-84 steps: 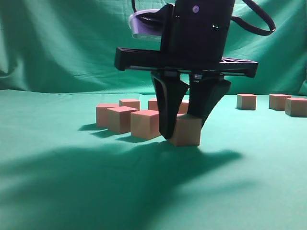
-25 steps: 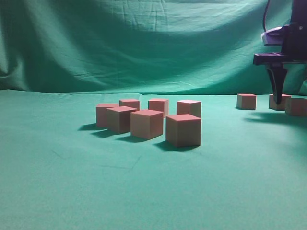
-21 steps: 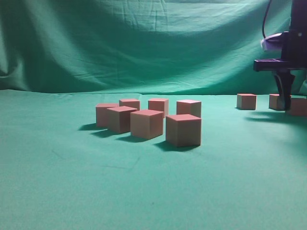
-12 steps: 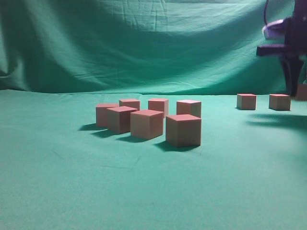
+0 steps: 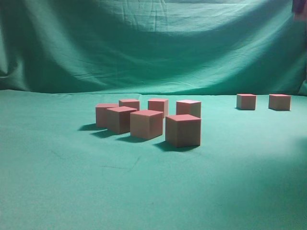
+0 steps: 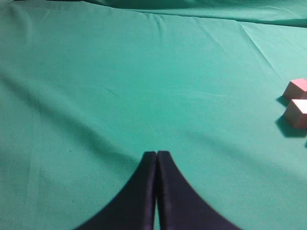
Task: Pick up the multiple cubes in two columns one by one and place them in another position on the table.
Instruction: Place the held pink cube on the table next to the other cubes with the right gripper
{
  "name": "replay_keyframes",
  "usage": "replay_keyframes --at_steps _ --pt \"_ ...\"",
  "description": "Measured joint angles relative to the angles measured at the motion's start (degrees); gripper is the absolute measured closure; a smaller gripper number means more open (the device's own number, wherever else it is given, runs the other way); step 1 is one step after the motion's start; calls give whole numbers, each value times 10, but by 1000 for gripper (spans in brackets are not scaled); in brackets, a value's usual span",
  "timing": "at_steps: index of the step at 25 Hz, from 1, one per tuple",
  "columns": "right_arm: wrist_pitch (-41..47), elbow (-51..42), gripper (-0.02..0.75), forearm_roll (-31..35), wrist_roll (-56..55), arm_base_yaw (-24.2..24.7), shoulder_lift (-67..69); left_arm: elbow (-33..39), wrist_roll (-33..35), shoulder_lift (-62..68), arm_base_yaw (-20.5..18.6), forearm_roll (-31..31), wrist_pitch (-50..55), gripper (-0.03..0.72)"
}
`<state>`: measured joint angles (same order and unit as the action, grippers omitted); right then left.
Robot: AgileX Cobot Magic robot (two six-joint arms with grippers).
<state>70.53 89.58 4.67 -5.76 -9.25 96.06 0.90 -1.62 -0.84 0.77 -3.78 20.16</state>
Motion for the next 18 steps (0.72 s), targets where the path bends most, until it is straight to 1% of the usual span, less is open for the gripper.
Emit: replay_keyframes --at_steps 2,5,8,11,14,18 --pt "1 -38 475 5 18 -23 -54 0 0 0 0 0 0 688" --pt "3 -111 475 10 55 -79 -117 0 0 0 0 0 0 688" --pt "5 -178 475 21 66 -160 -151 0 0 0 0 0 0 688" --pt "2 -225 475 26 69 -246 -156 0 0 0 0 0 0 688" --pt "-33 -249 475 29 69 -324 -143 0 0 0 0 0 0 688" --pt "-102 -252 475 31 68 -403 -97 0 0 0 0 0 0 688"
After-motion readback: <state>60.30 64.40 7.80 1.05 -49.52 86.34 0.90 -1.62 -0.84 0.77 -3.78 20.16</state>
